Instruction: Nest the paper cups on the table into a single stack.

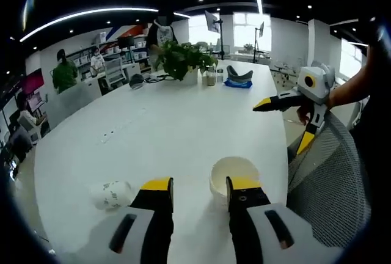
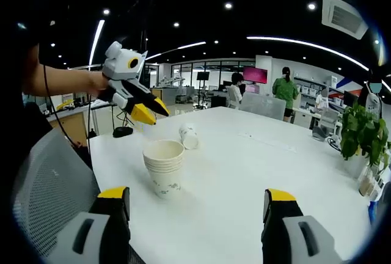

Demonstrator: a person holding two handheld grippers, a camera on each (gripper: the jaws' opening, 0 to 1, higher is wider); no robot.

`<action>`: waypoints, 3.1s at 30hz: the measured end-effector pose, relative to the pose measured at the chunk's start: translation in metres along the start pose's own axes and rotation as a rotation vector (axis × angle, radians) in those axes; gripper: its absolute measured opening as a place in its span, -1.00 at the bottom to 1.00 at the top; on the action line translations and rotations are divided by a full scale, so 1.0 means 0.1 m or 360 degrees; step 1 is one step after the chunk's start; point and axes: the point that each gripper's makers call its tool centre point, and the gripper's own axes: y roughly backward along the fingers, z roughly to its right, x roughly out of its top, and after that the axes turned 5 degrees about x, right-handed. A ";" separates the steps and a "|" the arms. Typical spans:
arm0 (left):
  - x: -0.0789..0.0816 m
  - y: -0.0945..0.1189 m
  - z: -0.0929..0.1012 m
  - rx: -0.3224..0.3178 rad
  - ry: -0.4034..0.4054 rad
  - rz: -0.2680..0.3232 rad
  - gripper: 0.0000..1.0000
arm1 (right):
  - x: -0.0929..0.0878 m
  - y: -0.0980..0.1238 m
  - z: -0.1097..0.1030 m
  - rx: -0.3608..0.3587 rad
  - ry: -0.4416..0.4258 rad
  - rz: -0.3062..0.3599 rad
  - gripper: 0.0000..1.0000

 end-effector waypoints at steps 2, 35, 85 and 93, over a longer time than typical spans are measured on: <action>-0.02 0.01 -0.10 0.0035 0.0012 0.0002 -0.25 | 0.00 0.00 0.00 -0.0001 0.0000 0.0001 0.83; -0.27 0.08 -1.29 0.0415 0.0154 -0.0002 0.22 | -0.01 -0.02 -0.04 0.0028 -0.0002 -0.0017 0.83; -0.67 -0.59 -1.88 0.0305 0.0484 0.0011 0.11 | -0.09 -0.08 -0.10 0.0043 -0.0016 -0.0110 0.96; -0.68 -0.65 -1.99 0.0283 0.0748 0.0058 -0.19 | -0.10 -0.07 -0.08 0.0031 -0.0029 -0.0117 0.94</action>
